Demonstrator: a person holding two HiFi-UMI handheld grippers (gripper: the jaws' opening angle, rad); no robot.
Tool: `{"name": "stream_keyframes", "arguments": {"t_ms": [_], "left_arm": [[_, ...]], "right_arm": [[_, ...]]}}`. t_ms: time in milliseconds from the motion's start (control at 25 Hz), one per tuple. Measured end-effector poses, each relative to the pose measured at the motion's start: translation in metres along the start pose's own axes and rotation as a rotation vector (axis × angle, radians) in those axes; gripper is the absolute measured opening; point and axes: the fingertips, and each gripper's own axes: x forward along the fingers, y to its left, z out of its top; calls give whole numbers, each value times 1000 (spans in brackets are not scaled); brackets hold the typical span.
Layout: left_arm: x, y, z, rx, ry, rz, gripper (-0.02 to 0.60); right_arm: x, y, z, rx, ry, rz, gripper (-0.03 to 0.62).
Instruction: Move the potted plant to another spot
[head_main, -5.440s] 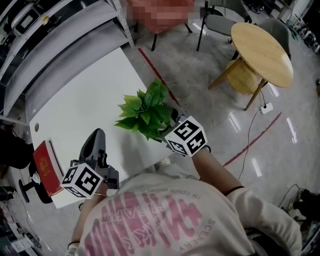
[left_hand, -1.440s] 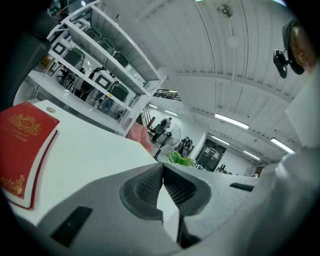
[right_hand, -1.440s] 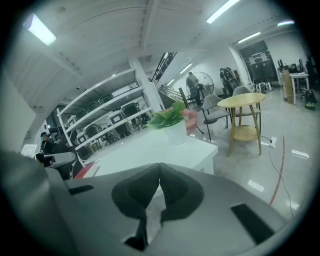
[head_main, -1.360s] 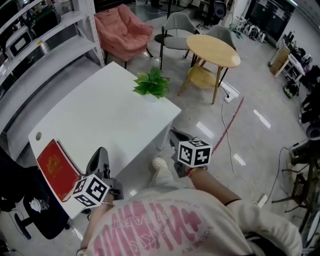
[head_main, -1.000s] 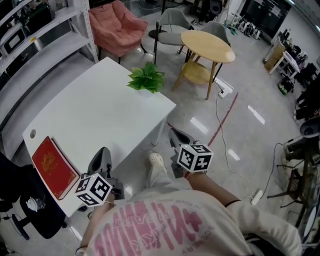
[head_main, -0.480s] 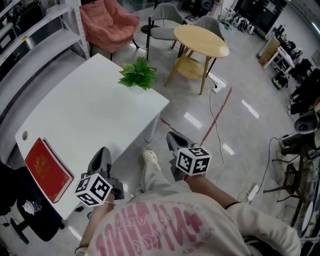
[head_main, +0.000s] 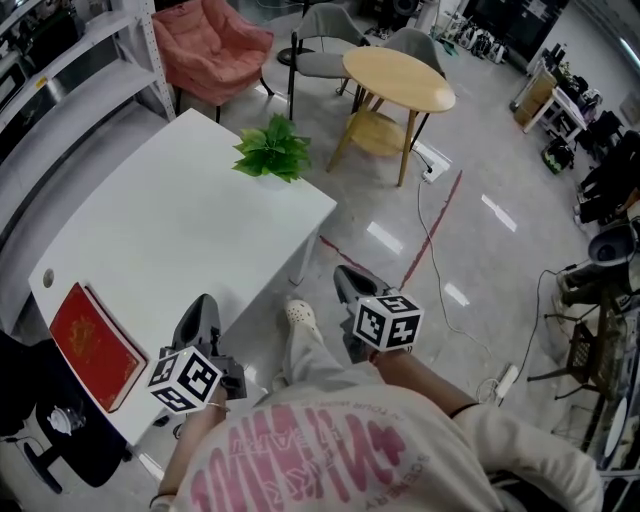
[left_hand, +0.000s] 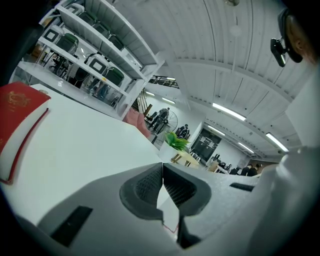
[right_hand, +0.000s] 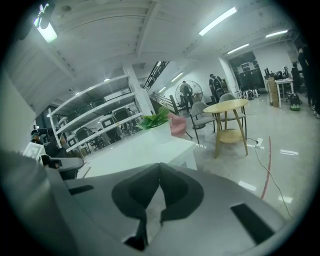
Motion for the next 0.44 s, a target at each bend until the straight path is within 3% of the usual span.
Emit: {"name": "stream_keyframes", "arguments": {"t_ms": [440], "left_arm": [[4,9,2,-25,-2,11,5]], "right_arm": [[8,-1,-6,-5,42,1,6]]}}
